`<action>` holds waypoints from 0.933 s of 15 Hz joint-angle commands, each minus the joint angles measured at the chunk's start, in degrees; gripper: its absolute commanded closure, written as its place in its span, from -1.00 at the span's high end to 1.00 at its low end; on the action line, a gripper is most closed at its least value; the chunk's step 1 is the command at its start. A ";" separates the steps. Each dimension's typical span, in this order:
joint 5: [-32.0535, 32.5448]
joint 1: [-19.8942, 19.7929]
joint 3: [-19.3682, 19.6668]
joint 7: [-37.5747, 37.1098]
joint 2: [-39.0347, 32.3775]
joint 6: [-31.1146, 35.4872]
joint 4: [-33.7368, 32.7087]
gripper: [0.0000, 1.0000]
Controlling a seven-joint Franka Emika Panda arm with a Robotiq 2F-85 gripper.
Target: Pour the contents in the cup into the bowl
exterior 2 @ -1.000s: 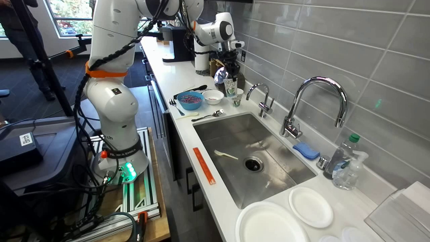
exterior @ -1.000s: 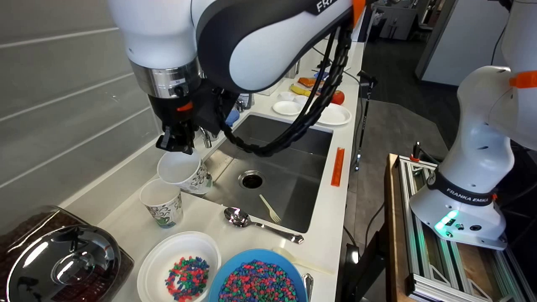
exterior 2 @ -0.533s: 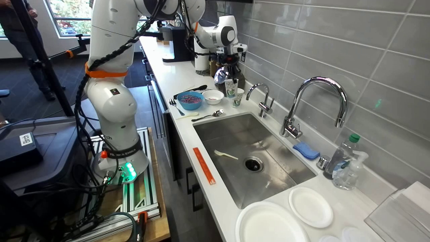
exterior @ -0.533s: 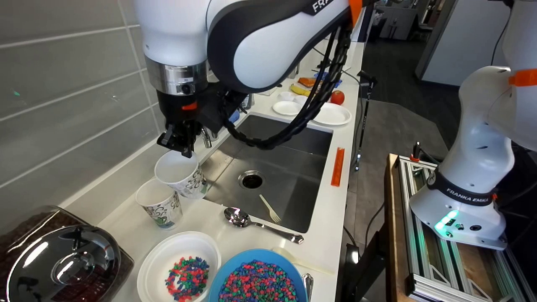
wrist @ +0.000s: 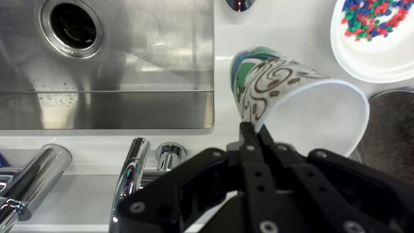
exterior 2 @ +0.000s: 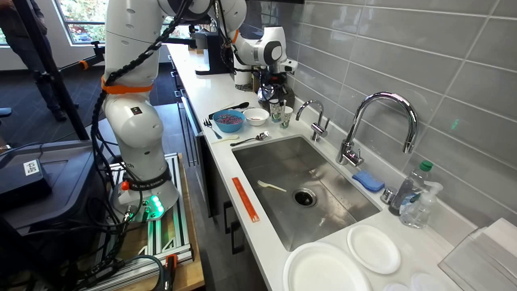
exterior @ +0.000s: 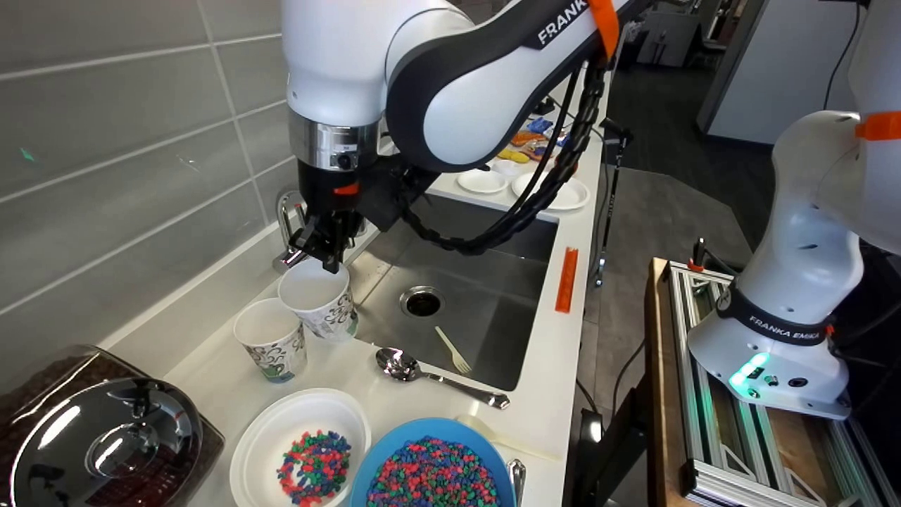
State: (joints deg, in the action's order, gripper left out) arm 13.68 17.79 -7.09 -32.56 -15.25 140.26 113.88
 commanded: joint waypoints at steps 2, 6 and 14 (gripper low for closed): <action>-5.00 -1.35 -0.59 2.25 2.44 7.37 6.66 -0.98; -8.41 -1.87 -0.66 4.61 2.50 11.89 9.97 -0.98; -14.46 -2.64 -1.33 9.35 2.03 17.97 13.73 -0.98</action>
State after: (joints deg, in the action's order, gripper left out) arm 2.43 16.03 -7.39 -25.81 -14.38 155.81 125.03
